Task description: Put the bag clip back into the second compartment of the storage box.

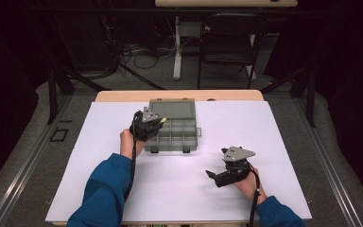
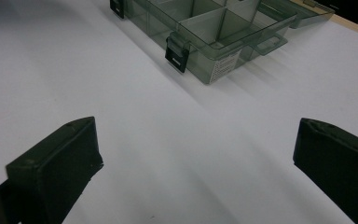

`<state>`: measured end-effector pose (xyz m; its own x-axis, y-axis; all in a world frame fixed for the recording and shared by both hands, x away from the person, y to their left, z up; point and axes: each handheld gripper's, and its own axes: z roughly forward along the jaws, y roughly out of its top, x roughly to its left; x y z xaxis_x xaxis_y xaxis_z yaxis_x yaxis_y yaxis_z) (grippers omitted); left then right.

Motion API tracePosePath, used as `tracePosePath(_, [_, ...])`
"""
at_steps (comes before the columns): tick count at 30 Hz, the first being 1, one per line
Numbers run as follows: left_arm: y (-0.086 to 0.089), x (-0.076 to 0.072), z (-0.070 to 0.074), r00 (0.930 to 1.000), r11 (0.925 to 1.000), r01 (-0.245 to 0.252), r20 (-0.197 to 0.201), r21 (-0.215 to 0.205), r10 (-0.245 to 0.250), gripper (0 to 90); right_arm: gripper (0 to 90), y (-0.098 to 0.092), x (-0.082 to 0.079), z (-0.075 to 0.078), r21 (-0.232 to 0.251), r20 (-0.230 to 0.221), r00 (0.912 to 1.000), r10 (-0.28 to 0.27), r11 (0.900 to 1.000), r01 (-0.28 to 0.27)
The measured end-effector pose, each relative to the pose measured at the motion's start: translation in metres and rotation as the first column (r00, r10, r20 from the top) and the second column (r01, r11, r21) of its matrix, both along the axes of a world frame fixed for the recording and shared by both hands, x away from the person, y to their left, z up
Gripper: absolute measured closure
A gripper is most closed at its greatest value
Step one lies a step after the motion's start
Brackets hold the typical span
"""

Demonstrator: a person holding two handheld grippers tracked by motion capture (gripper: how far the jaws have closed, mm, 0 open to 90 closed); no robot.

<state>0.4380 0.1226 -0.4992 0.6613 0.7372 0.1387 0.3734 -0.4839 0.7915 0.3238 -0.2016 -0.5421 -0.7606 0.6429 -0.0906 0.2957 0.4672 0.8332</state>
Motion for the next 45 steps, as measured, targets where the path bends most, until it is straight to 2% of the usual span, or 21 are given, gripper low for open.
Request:
tracePosePath(3, [-0.002, 0.004, -0.001, 0.9999, 1.0, -0.009, -0.005, -0.003, 0.009, 79.7, 0.0, 0.0, 0.0, 0.0, 0.0, -0.001, 1.0, 0.0, 1.0, 0.0])
tracePosePath(8, [-0.006, 0.01, -0.003, 0.9998, 0.9996, -0.019, -0.011, 0.022, 0.019, 79.8, 0.0, 0.0, 0.0, 0.0, 0.001, 0.001, 1.0, 0.001, 1.0, -0.001])
tracePosePath(20, [-0.012, 0.024, -0.011, 0.9971, 0.9977, -0.065, -0.039, 0.016, 0.066, 79.7, 0.0, 0.001, 0.0, -0.001, -0.001, -0.004, 1.0, 0.0, 1.0, 0.0])
tracePosePath(30, [-0.017, 0.031, -0.017, 0.9953, 0.9968, -0.079, -0.056, 0.009, 0.079, 79.6, 0.0, 0.0, 0.0, -0.001, -0.001, -0.003, 1.0, 0.002, 1.0, -0.002])
tracePosePath(38, [-0.02, 0.035, -0.023, 0.9939, 0.9968, -0.077, -0.077, 0.022, 0.079, 79.1, 0.0, 0.001, 0.0, -0.001, -0.003, -0.007, 1.0, 0.002, 1.0, -0.002])
tracePosePath(39, [-0.02, 0.036, -0.024, 0.9939, 0.9968, -0.076, -0.078, 0.023, 0.078, 76.8, 0.0, 0.0, 0.0, -0.001, -0.003, -0.007, 1.0, 0.003, 1.0, -0.003])
tracePosePath(43, [-0.018, 0.036, -0.024, 0.9933, 0.9976, -0.069, -0.093, -0.001, 0.069, 56.9, 0.0, 0.0, 0.0, 0.0, -0.005, -0.007, 1.0, 0.004, 1.0, -0.004])
tracePosePath(45, [-0.016, 0.035, -0.023, 0.993, 0.9975, -0.071, -0.095, -0.005, 0.07, 49.7, 0.0, 0.0, 0.0, 0.0, -0.005, -0.006, 1.0, 0.005, 1.0, -0.005])
